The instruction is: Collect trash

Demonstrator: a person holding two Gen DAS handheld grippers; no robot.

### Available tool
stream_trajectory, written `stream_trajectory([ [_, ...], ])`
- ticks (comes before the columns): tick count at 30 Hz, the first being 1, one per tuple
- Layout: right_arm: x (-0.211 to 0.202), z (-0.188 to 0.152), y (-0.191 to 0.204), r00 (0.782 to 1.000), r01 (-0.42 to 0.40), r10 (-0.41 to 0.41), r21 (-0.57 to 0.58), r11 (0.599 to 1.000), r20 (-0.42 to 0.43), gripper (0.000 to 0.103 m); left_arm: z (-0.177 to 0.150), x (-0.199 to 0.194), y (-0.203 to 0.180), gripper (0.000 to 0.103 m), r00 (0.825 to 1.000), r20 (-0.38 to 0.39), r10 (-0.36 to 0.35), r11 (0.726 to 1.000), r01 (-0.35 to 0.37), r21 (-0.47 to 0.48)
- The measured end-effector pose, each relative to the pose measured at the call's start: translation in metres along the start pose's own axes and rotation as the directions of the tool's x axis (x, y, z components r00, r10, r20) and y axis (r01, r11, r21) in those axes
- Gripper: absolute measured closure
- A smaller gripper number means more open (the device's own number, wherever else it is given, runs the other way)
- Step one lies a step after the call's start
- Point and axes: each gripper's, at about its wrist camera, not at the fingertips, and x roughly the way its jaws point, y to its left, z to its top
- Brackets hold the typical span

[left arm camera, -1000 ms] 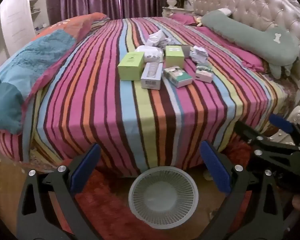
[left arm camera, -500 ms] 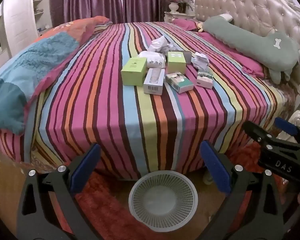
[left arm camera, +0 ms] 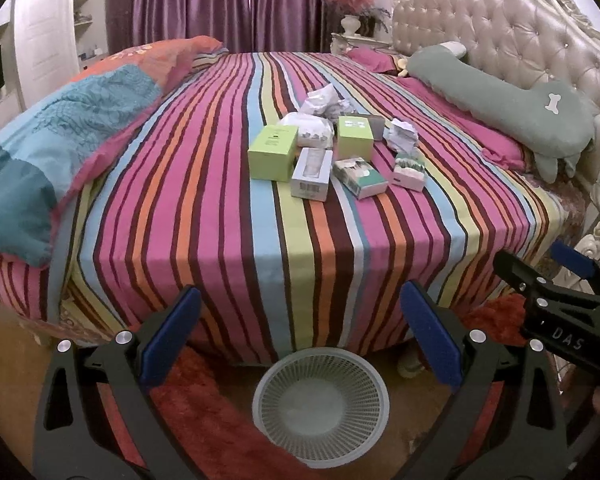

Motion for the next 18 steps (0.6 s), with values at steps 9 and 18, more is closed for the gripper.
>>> stream_trajectory([
  [9,-0.002,-0.001,-0.001,1.0,0.001,-0.001,0.007,1.0,0.006,0.008,0.0,-0.009,-0.008,0.006,1.0,0.026,-0.012,0.999,0.011,0.044],
  [18,-0.004,-0.001,0.0,1.0,-0.001,0.001,-0.002,1.0,0.013,0.008,0.004,-0.013,-0.005,0.006,0.999,0.031,-0.017,1.0,0.016,0.018],
])
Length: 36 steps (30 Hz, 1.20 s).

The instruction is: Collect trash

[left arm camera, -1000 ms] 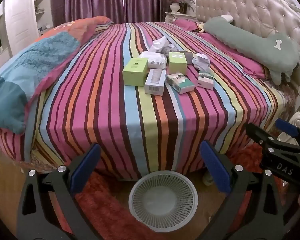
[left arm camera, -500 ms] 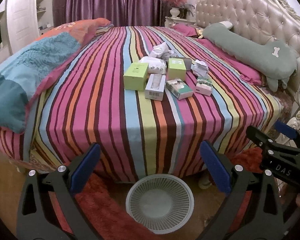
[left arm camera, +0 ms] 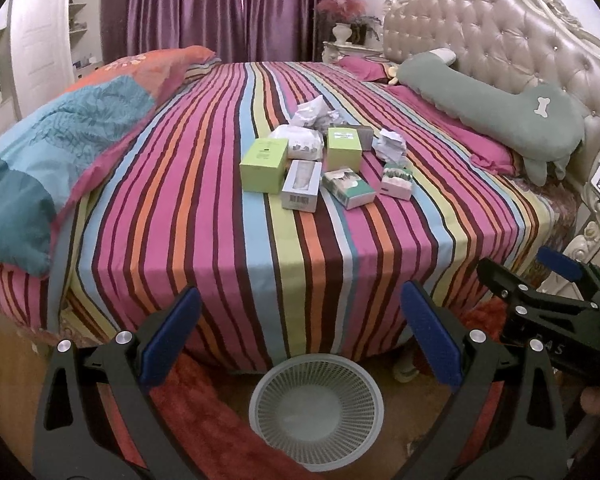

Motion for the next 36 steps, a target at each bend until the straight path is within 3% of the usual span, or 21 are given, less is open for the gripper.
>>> stream_trajectory([
  [26,-0.008,0.001,0.002,1.0,0.005,-0.004,-0.009,1.0,0.02,0.008,0.002,-0.008,-0.001,0.006,1.0,0.024,-0.018,1.0,0.018,-0.011],
  [36,-0.006,-0.001,0.001,1.0,0.003,-0.003,-0.015,1.0,0.014,0.008,-0.002,0.003,-0.002,0.006,1.0,-0.017,-0.004,1.0,0.004,0.017],
])
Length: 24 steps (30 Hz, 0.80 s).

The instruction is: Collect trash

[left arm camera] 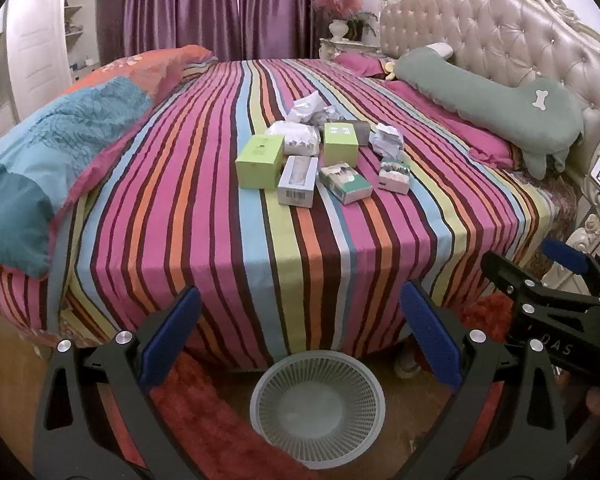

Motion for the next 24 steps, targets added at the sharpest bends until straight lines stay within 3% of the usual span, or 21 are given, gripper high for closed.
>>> stream_trajectory([
  [15,0.006,-0.001,0.003,1.0,-0.013,0.013,-0.012,1.0,-0.016,0.008,-0.002,0.008,0.005,0.006,1.0,-0.02,0.003,1.0,-0.003,-0.007],
  [24,0.025,0.006,0.001,0.999,-0.035,0.035,-0.006,0.999,-0.026,0.008,0.006,0.036,0.008,0.006,0.998,-0.064,0.004,1.0,-0.004,-0.002],
])
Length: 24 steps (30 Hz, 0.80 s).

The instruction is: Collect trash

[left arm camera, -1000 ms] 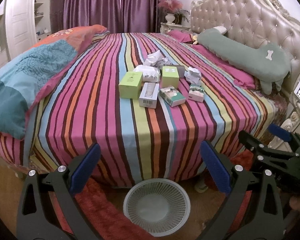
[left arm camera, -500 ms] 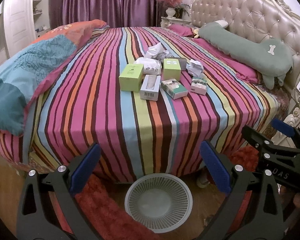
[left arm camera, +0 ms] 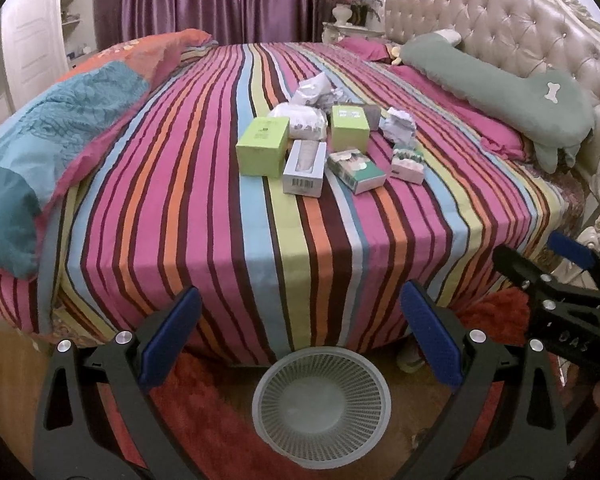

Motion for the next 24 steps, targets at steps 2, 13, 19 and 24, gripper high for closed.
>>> stream_trajectory([
  [2,0.007,0.004,0.0,1.0,0.001,-0.001,-0.013,1.0,-0.001,0.008,0.003,0.01,0.003,0.006,1.0,-0.018,0.003,1.0,-0.003,-0.003],
  [13,0.051,-0.003,-0.009,0.995,-0.02,0.021,0.006,1.0,-0.101,0.008,0.007,0.059,0.021,0.006,0.995,-0.101,-0.013,0.999,0.009,-0.036],
  [19,0.082,0.027,-0.021,0.996,-0.006,0.007,0.012,1.0,-0.09,0.008,0.059,0.089,0.037,0.006,0.997,-0.069,0.016,0.999,-0.019,-0.043],
  [24,0.114,0.055,-0.033,0.996,-0.026,0.028,0.024,0.999,-0.085,0.008,0.11,0.129,0.056,0.006,0.998,-0.068,0.014,0.994,-0.021,-0.106],
])
